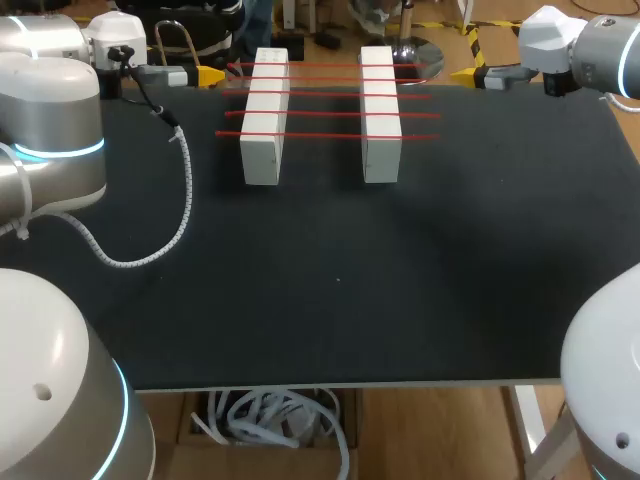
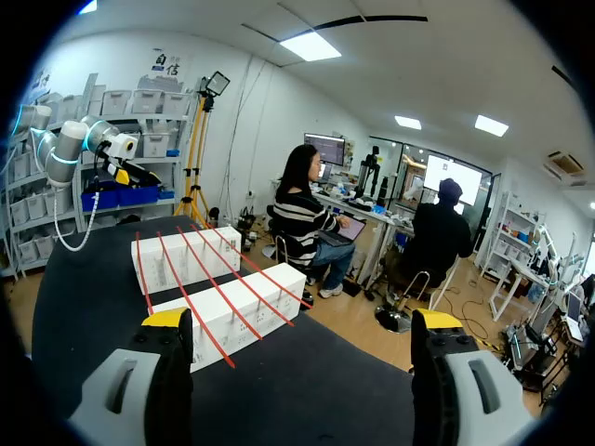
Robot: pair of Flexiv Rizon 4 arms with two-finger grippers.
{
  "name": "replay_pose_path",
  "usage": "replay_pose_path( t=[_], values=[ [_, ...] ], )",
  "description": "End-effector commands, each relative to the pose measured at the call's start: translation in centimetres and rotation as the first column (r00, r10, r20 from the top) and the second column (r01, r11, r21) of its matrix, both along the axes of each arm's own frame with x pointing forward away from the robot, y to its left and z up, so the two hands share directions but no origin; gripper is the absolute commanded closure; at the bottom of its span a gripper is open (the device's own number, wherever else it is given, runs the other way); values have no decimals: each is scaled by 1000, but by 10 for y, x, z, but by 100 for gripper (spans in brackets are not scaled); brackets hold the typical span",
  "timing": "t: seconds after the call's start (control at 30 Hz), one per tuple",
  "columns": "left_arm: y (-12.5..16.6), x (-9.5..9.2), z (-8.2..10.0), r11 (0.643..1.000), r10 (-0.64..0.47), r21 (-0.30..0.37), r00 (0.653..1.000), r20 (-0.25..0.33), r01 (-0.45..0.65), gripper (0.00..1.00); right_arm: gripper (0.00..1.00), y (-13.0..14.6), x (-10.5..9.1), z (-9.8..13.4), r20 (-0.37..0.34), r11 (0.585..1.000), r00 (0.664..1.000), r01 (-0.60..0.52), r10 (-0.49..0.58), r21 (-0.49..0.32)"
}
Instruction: Grab the tape and strap the tape.
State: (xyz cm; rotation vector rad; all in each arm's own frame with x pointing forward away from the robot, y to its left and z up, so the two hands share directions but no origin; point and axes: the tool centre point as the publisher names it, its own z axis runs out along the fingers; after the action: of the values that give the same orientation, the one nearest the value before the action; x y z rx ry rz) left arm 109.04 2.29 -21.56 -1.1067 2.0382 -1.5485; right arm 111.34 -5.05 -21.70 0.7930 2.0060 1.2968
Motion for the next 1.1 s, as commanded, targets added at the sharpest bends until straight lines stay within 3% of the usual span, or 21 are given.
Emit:
replay_pose_path(
  t=[0.03, 0.73, 0.8, 0.93, 0.97, 1.03, 1.1],
  values=[
    [0, 0, -1, 1000, 2, -2, 1000, 4, -2, 0, 0, 0, 0, 0, -1, 1000, 1000, -1, 1, -2],
    [0, 0, -1, 1000, 2, -2, 1000, 4, -2, 0, 0, 0, 0, 0, -1, 1000, 1000, -1, 1, -2],
    [4, 1, -3, 1000, -16, 19, 1000, 26, 15, 0, 0, 0, 0, 0, -1, 1000, 1000, -1, 1, -2],
    [13, -2, -10, 988, -132, 89, 986, 103, 123, 0, 0, 0, 0, 0, -1, 1000, 1000, -1, 1, -2],
    [16, -5, -14, 980, -189, 83, 976, 113, 180, 0, 0, 0, 0, 0, -1, 1000, 1000, -1, 1, -2],
    [19, -11, -24, 954, -276, 157, 954, 118, 256, 0, 0, 0, 0, 0, -1, 1000, 1000, -1, 1, -2],
    [22, -17, -33, 937, -325, 175, 937, 125, 302, 0, 0, 0, 0, 0, -1, 1000, 1000, -1, 1, -2]
  ],
)
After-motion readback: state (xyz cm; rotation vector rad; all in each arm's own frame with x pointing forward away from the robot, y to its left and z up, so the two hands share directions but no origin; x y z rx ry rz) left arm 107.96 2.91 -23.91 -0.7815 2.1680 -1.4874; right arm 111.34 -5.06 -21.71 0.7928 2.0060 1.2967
